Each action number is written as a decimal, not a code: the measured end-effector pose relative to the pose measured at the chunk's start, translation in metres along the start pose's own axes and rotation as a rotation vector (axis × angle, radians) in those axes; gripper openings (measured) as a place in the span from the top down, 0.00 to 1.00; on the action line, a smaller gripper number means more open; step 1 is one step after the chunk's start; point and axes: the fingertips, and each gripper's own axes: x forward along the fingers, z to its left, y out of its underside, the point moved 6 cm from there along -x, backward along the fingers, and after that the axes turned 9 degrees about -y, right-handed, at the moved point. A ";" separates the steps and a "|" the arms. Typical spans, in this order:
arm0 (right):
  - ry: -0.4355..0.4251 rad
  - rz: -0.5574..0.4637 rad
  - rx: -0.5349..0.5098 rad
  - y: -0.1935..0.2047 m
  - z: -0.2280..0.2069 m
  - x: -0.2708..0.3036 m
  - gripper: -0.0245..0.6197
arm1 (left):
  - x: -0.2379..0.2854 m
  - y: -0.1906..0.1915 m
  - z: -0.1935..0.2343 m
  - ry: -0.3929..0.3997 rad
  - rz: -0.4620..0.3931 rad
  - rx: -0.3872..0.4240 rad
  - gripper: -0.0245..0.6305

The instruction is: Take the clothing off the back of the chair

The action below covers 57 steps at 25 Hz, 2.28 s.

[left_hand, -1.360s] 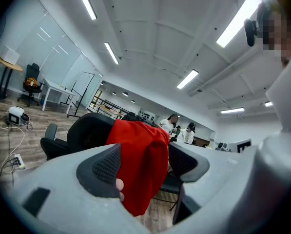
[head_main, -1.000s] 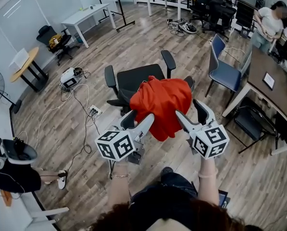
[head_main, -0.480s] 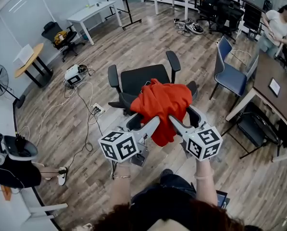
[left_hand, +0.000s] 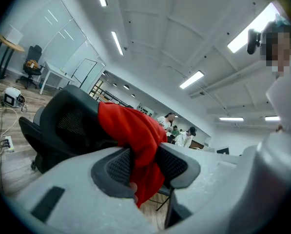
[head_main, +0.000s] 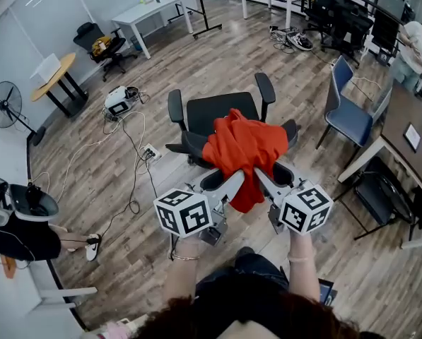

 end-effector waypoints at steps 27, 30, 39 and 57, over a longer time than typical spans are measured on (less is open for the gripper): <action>-0.068 -0.053 -0.168 -0.032 0.056 -0.030 0.86 | -0.038 -0.013 -0.059 0.067 -0.038 0.171 0.78; -0.059 -0.068 -0.184 -0.035 0.070 -0.037 0.86 | -0.050 -0.014 -0.067 0.081 -0.040 0.192 0.78; -0.026 -0.121 -0.224 -0.043 0.104 -0.061 0.86 | -0.078 -0.012 -0.095 0.129 -0.080 0.219 0.78; -0.005 -0.187 -0.288 -0.056 0.162 -0.089 0.86 | -0.129 -0.013 -0.132 0.162 -0.147 0.261 0.78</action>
